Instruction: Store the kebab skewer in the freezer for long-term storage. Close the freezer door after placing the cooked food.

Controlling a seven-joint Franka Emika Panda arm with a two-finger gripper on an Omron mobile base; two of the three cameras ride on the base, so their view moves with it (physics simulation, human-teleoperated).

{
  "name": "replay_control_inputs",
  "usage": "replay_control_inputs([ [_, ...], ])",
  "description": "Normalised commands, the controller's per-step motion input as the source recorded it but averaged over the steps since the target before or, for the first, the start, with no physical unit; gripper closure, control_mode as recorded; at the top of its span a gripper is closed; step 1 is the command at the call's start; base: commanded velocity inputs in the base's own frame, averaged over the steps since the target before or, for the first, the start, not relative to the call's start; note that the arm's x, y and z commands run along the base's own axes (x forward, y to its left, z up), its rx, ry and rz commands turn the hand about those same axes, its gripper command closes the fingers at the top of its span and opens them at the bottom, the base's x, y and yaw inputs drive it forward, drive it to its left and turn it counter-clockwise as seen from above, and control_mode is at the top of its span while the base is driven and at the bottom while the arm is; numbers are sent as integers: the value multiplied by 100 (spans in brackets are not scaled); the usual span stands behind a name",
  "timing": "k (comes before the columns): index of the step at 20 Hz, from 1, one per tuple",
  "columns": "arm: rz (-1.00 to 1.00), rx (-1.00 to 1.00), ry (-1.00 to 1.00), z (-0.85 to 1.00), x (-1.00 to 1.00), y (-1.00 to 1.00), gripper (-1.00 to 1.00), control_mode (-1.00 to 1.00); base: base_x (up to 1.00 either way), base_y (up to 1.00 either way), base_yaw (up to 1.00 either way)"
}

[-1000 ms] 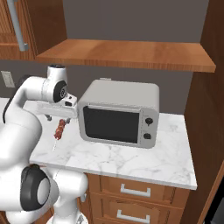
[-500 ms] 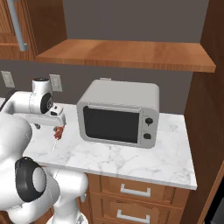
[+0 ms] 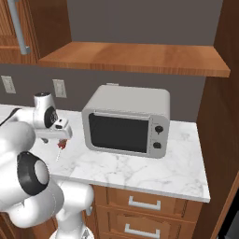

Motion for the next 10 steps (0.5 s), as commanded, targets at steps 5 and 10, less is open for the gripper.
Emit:
replay_control_inputs([
  [5, 0, -7, 0, -44, 36, 0, -100, -100, 0, 0, 0],
  [10, 0, 0, 1, -26, 7, 3, -100, -100, 0, 0, 0],
])
